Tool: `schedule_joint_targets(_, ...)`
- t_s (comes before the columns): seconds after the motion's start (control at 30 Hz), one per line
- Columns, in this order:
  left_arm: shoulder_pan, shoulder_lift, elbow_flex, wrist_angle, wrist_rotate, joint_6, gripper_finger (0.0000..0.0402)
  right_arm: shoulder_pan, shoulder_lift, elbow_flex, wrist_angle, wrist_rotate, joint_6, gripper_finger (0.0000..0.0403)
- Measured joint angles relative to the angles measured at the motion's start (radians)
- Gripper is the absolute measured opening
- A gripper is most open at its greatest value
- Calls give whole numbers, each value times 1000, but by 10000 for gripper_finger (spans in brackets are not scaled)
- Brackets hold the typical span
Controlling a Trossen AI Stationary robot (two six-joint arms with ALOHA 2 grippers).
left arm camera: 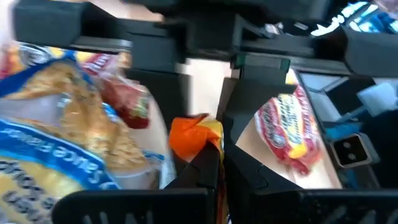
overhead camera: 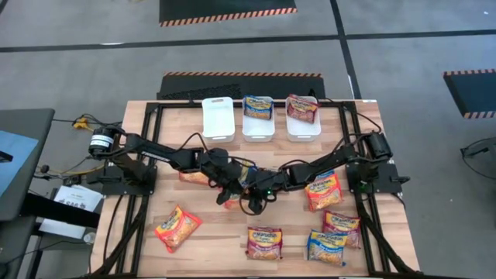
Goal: Sort Maruchan noodles
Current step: Put the orange noodle pack into the left white bin
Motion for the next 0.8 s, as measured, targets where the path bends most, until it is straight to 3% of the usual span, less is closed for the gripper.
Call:
schedule_joint_targets(0.1,1,0,0,1,-28,-3,0,-1,0,0,-1,2,-2,24)
schedule_joint_targets(0.23,9,0,0,1,-5,-37,0,0,0,0,-1,4,-8,24)
schedule_joint_targets(0.4,43,0,0,4,102,-110,11,0,0,0,0,6,-20,24)
schedule_joint_targets(0.8,174,-19,3,96,358,-262,89,0,2,1,-11,-8,-53,24)
